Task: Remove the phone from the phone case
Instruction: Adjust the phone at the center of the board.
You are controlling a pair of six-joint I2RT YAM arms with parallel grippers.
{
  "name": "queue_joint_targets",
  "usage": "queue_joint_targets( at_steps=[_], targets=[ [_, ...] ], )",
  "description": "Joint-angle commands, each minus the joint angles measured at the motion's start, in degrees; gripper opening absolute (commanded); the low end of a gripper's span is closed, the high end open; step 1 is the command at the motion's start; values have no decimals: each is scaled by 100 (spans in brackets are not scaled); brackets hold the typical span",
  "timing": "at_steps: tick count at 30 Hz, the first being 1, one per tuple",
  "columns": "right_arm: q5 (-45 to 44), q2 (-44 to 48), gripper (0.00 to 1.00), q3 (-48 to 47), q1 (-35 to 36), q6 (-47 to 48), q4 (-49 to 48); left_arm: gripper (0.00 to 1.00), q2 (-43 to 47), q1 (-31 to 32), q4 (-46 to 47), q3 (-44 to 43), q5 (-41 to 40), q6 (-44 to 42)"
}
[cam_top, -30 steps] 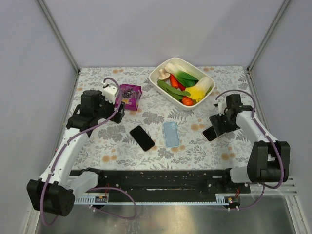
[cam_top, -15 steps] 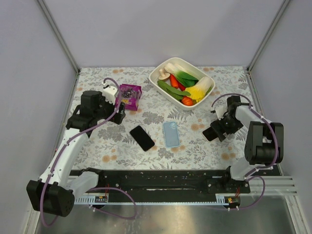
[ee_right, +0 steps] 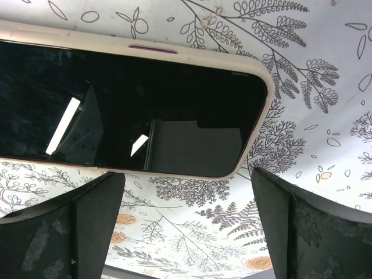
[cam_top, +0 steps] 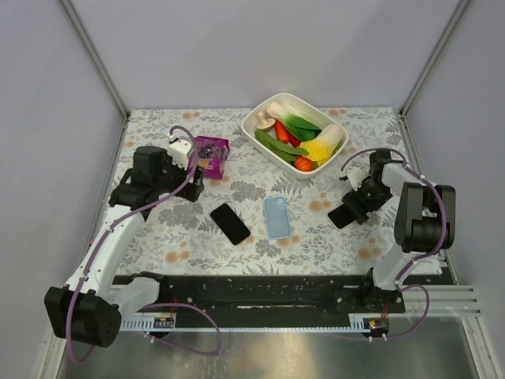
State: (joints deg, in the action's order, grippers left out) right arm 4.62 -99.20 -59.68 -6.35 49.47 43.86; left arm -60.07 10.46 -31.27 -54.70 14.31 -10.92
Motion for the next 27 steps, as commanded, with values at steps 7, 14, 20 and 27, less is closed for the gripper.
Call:
queue_joint_targets(
  at_steps=[7,14,20,27],
  targets=[
    [285,-240,97,-798,-15,520,904,99,22,18,-55,-375,-68,-209],
    [223,-372,96,-1046,160,476,1116,99,-4,9,-108,-480,-77,-297],
    [48,-477,96,-905,406,537,1151,99,-22,9,-108,-568,-77,-332],
    [21,-609,94,-984,485,660,1380,99,-39,18,-108,-586,-77,-341]
  ],
)
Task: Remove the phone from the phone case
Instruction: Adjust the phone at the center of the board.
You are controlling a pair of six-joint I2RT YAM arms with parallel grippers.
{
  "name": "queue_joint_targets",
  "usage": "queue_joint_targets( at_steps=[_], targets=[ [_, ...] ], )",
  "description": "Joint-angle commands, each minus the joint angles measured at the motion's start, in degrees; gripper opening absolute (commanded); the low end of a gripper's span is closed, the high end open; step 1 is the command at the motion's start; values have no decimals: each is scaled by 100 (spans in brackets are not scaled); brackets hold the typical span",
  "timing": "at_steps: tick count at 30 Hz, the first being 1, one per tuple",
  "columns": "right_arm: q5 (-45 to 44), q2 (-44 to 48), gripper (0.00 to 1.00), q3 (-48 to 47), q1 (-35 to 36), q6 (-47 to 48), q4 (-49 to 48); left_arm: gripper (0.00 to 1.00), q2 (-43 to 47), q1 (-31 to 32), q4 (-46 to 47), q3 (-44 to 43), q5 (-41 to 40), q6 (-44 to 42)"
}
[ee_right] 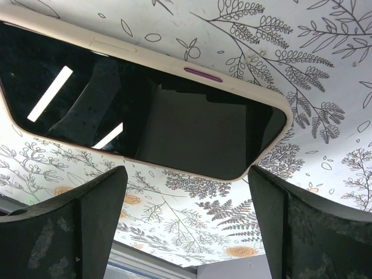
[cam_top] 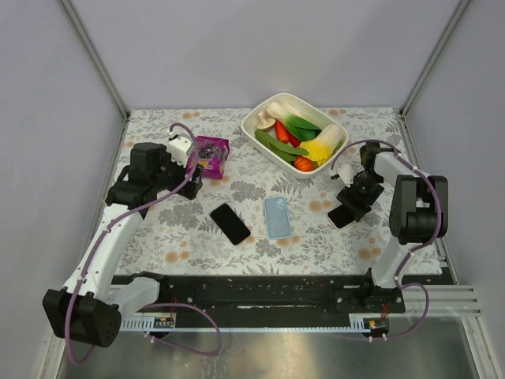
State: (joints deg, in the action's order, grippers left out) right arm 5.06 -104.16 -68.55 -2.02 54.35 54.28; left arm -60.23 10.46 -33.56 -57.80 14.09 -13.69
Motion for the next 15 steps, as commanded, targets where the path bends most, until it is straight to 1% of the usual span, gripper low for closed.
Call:
queue_joint_targets(
  at_steps=[1,8,15],
  targets=[
    [-31,-148,94,-140,70,173,407,99,-24,18,122,-276,-64,-55],
    [-57,-210,94,-193,132,164,609,99,2,18,130,-319,-46,-37],
    [-260,-35,94,149,158,111,548,99,37,18,87,-328,-73,-37]
  ],
)
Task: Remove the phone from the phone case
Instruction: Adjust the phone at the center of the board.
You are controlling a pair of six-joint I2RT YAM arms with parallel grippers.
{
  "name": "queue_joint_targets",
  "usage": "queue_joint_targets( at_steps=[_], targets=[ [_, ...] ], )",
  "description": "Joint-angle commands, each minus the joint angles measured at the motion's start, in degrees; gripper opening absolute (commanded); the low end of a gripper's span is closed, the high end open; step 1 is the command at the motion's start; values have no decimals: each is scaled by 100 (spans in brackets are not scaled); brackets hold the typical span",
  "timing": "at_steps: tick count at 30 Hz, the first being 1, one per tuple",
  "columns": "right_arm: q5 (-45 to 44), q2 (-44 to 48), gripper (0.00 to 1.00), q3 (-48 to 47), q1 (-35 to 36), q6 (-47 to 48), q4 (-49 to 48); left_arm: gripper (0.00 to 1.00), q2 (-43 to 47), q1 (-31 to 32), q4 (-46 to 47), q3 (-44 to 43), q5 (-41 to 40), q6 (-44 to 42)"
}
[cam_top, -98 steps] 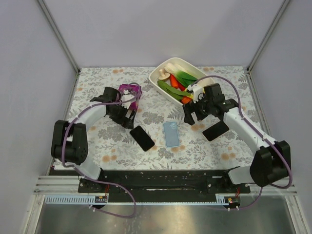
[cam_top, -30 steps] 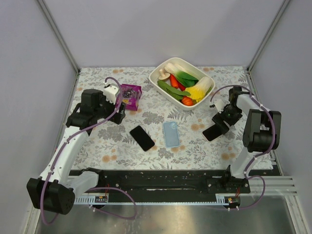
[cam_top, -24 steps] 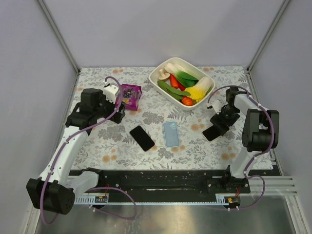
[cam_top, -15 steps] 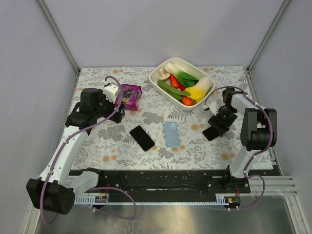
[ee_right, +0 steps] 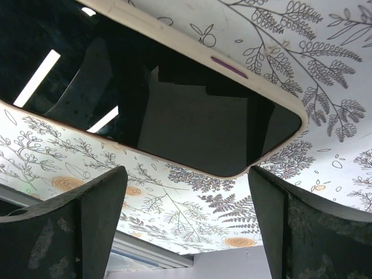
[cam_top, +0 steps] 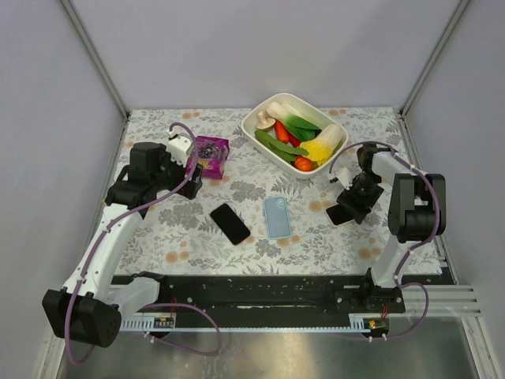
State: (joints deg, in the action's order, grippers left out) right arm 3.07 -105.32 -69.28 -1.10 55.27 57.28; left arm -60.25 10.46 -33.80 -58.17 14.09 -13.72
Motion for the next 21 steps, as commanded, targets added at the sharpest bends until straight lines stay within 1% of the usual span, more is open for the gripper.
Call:
queue_joint_targets(
  at_steps=[1,3,11,15,16,17,21],
  targets=[
    [-61,116,94,291,84,2,240,99,48,18,119,-291,-64,-35],
    [26,213,94,432,84,10,266,99,66,18,119,-309,-64,-26],
    [615,960,94,1073,900,-129,109,99,75,18,119,-309,-11,27],
    [431,1188,95,1153,1095,-472,-278,99,101,18,76,-291,-2,9],
    [353,1267,98,1162,1077,-577,-400,99,110,18,58,-291,-20,-8],
    [291,1364,99,1171,1086,-639,-558,99,127,9,41,-282,-37,-17],
    [141,1838,100,1267,1086,-807,-1200,99,145,18,49,-256,-73,-52]
  ],
)
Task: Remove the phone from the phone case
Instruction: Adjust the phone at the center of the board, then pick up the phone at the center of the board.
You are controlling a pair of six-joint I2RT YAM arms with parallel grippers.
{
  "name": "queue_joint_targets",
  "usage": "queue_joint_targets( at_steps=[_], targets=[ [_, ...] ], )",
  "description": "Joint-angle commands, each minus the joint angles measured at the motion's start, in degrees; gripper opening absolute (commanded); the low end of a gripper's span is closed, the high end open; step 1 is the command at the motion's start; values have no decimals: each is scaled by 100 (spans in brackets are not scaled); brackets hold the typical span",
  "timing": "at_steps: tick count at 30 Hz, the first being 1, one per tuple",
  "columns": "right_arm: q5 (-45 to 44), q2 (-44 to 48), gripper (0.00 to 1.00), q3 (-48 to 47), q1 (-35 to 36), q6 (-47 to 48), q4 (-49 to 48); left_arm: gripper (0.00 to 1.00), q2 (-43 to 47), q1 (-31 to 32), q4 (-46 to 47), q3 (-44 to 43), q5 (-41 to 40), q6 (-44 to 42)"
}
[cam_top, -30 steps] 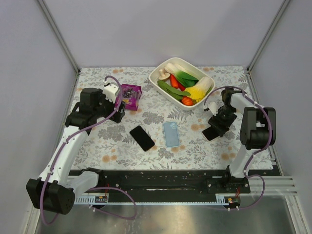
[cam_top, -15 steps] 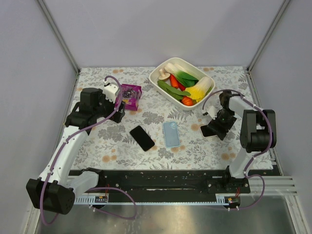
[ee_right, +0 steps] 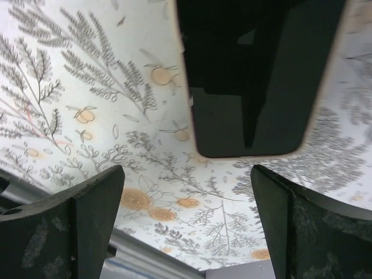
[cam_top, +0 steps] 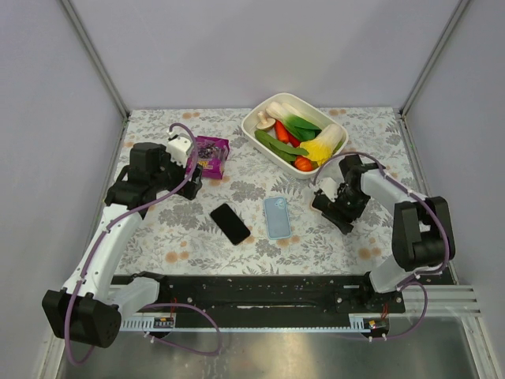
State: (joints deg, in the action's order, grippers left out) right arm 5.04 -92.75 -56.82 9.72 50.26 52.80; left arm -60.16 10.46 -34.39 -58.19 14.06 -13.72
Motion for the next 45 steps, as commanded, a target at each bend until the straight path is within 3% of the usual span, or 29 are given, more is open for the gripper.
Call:
queue_joint_targets(
  at_steps=[1,17,23,34,45],
  targets=[
    [-73,617,99,-13,4,-324,-823,99,136,18,99,-254,-62,-52],
    [-55,-814,99,-734,4,-227,-885,99,101,18,99,-351,-53,9],
    [-178,-894,100,-770,30,-166,-859,99,13,9,99,-456,-44,44],
    [-284,38,99,-286,39,-16,-1184,99,-118,18,99,-482,-9,53],
    [-285,-577,100,-383,39,440,-1000,99,-101,18,99,-482,-18,44]
  ],
)
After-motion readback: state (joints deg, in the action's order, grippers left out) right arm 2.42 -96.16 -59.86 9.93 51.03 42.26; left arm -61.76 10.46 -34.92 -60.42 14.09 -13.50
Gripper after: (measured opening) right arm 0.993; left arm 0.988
